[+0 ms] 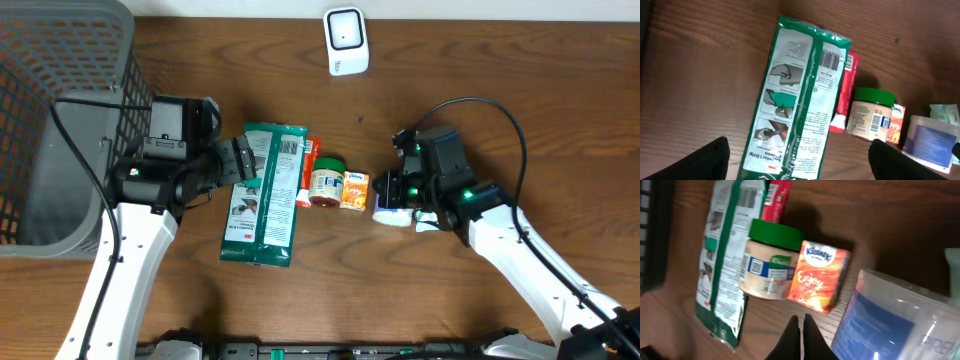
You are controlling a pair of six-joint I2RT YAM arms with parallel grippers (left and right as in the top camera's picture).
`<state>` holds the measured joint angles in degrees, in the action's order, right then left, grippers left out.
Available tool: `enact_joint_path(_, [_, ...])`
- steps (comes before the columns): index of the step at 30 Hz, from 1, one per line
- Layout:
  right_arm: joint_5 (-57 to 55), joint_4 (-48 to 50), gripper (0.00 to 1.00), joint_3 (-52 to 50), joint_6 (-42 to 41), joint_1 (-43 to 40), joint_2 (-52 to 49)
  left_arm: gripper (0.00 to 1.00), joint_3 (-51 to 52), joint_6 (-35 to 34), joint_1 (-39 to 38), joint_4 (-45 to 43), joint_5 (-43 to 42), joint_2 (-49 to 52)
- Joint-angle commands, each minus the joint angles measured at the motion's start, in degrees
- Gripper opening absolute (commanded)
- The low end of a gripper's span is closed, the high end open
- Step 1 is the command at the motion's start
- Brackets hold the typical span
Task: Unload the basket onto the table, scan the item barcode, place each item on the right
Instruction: 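Drag the wipes pack rightward away from the white tub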
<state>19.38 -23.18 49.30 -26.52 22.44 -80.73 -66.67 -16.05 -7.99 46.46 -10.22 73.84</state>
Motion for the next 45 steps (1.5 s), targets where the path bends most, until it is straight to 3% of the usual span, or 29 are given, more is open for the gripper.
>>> enact_joint_path(1, [-3.8, -1.3, 0.01, 0.5, 0.9, 0.8, -0.9, 0.85, -0.7, 0.6, -0.1, 0.1, -0.1, 0.1])
enact_joint_path(10, [-6.4, -7.3, 0.01, 0.5, 2.4, 0.5, -1.6, 0.85, -0.7, 0.6, -0.1, 0.1, -0.1, 0.1])
enact_joint_path(22, [-18.3, -16.9, 0.01, 0.5, 2.4, 0.5, -0.2, 0.85, -0.7, 0.6, -0.1, 0.1, -0.1, 0.1])
enact_joint_path(35, [-20.6, -16.9, 0.03, 4.0, 6.5, -1.2, 1.3, 0.85, -0.7, 0.6, -0.1, 0.1, -0.1, 0.1])
enact_joint_path(41, [-15.9, -18.4, 0.14, 7.4, 10.0, -1.5, 1.9, 0.85, -0.7, 0.6, -0.1, 0.1, -0.1, 0.1])
enact_joint_path(43, [-15.2, -20.2, 0.25, 9.4, 10.7, -1.5, 2.3, 0.85, -0.7, 0.6, -0.1, 0.1, -0.1, 0.1])
enact_joint_path(45, [-15.2, -22.7, 0.44, 11.8, 11.5, -1.5, 2.6, 0.85, -0.7, 0.6, -0.1, 0.1, -0.1, 0.1])
